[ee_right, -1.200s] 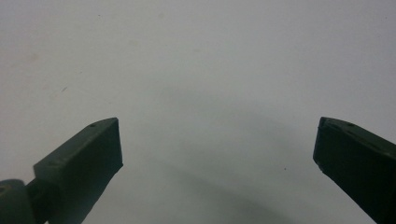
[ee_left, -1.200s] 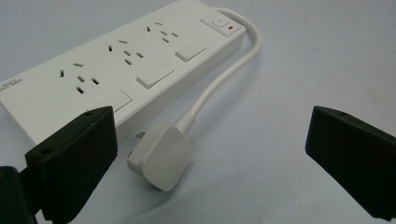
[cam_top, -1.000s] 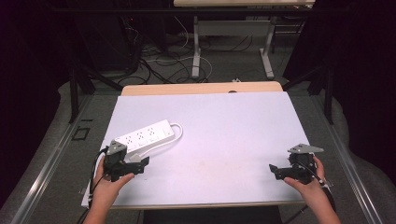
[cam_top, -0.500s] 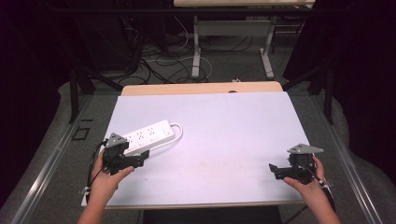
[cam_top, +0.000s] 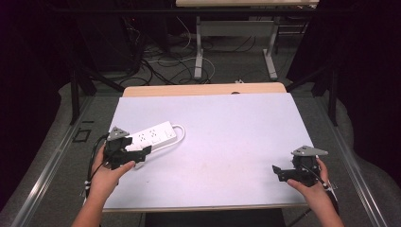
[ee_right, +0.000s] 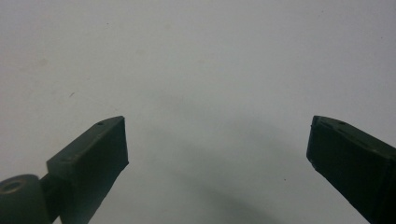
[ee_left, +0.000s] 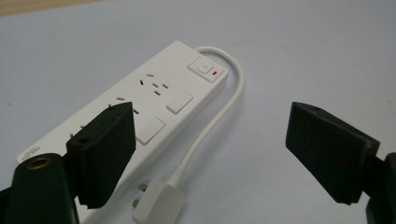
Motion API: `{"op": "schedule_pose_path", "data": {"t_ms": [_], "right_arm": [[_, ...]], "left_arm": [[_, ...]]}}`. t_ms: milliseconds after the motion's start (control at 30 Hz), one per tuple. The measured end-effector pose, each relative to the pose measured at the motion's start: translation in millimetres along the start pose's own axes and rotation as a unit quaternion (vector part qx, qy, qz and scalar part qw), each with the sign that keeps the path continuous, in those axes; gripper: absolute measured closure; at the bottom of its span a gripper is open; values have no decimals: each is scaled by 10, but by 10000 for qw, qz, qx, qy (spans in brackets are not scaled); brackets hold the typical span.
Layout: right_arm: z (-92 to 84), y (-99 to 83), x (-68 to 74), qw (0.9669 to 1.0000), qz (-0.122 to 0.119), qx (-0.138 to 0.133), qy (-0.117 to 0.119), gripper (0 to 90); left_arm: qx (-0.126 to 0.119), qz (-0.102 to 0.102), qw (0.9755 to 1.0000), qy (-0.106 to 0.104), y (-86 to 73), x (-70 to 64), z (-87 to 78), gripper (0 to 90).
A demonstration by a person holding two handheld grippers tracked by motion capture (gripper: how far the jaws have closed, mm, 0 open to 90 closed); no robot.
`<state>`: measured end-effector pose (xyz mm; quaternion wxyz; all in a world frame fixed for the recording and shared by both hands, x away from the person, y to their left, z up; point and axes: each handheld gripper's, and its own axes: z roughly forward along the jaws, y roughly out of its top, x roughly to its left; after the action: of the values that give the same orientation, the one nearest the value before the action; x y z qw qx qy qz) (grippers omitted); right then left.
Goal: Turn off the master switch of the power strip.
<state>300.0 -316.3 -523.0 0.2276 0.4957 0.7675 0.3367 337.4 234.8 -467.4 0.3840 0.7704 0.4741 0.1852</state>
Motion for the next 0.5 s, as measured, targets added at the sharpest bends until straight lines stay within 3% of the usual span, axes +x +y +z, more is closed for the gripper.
{"op": "schedule_pose_path", "data": {"t_ms": [300,500], "right_arm": [[8,0,13,10000,-23,18,23,54],[11,0,15,10000,0,12,47,54]], "left_arm": [[14,241,9997,46,102,16,13,169],[40,177,9998,43,174,15,29,172]]}}
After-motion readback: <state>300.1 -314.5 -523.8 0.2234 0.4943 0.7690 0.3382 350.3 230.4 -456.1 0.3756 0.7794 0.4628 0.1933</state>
